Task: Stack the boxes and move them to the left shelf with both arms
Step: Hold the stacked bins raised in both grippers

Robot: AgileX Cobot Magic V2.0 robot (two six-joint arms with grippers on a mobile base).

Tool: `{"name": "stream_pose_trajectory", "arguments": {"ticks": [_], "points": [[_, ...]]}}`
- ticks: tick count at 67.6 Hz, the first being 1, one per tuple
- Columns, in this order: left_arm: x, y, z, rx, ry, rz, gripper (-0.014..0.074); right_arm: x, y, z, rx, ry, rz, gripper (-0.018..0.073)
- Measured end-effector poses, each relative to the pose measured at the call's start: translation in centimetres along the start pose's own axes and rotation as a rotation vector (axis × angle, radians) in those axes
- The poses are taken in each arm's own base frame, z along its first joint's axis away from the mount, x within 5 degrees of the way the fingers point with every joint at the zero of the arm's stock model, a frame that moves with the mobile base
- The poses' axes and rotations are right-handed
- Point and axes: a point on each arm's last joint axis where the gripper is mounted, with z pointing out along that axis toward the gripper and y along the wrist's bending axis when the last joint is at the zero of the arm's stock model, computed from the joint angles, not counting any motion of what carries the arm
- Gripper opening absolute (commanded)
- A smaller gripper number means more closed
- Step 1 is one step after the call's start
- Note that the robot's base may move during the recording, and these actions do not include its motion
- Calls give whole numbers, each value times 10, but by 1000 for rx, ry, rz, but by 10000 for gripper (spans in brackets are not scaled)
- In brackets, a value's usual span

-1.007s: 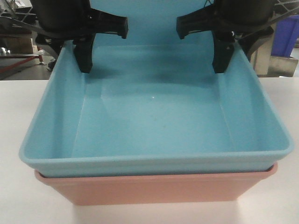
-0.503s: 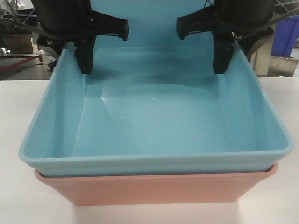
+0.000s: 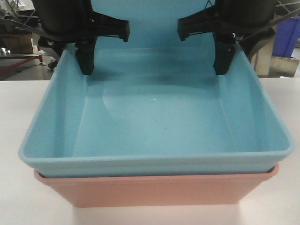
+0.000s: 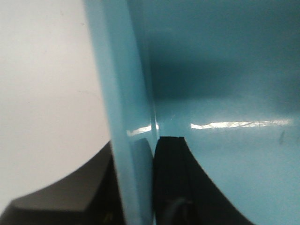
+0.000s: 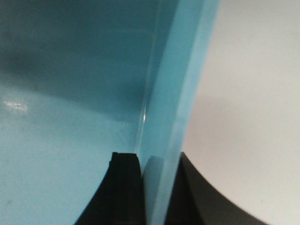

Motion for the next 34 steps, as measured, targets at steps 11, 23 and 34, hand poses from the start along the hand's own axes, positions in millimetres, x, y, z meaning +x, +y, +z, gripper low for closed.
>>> {"name": "stream_pose_trajectory", "arguments": {"ticks": [11,23,34], "points": [[0,0,0,0,0,0,-3,0,0,0,0,0,0,56],[0,0,0,0,0,0,-3,0,0,0,0,0,0,56],[0,0,1,-1,2,0,-3,0,0,0,0,0,0,56]]}}
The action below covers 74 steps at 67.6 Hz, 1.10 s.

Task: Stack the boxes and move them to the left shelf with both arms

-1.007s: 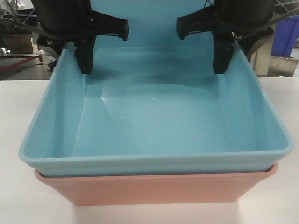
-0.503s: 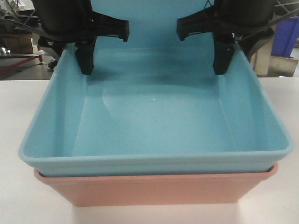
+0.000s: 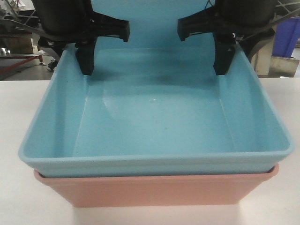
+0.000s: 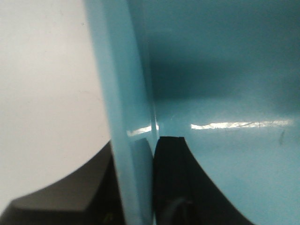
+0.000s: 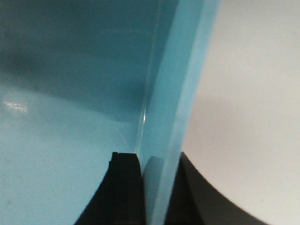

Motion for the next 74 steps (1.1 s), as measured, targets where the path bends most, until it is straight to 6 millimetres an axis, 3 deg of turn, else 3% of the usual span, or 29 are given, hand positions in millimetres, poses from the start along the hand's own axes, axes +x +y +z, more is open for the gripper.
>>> {"name": "stream_pose_trajectory", "arguments": {"ticks": [74], "points": [[0,0,0,2,-3,0,-3,1,0,0,1,2,-1,56]]}}
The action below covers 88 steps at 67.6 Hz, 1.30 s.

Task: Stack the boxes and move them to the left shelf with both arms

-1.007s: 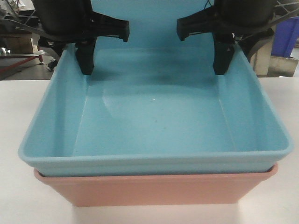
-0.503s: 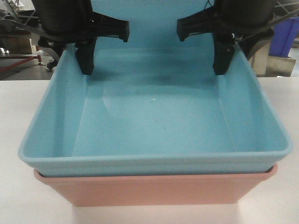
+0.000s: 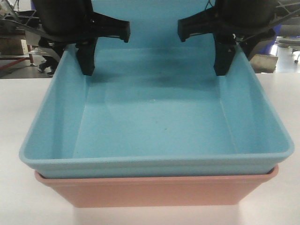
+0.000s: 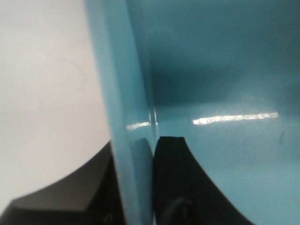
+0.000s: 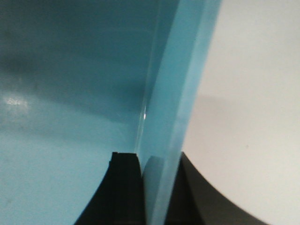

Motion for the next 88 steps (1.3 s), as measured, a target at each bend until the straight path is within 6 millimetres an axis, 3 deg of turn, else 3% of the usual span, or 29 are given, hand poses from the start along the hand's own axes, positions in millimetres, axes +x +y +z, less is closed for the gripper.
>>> {"name": "stream_pose_trajectory", "arguments": {"ticks": [88], "points": [[0,0,0,-1,-1,1,-3,0,0,0,-1,2,3,56]]}}
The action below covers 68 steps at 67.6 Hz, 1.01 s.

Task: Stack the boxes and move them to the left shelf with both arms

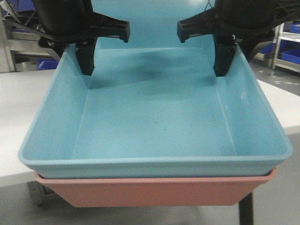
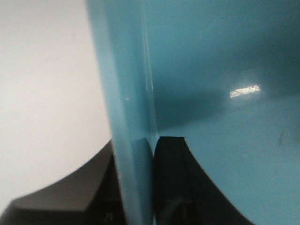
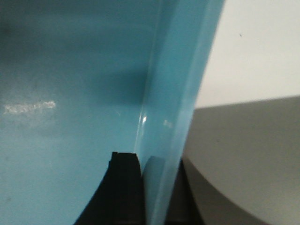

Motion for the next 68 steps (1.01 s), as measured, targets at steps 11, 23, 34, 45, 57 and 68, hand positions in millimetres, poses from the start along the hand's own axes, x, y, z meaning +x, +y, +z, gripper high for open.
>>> {"name": "stream_pose_trajectory", "arguments": {"ticks": [11,23,34,45,57,68], "points": [[0,0,0,0,0,0,-3,0,0,0,0,0,0,56],[0,0,0,0,0,0,-3,0,0,0,-1,1,1,56],[0,0,0,0,0,0,-3,0,0,0,-1,1,1,56],[0,0,0,0,0,0,-3,0,0,0,-1,1,1,56],[0,0,0,0,0,0,-3,0,0,0,-1,1,1,56],[0,0,0,1,-1,0,-3,0,0,0,-1,1,1,56]]}}
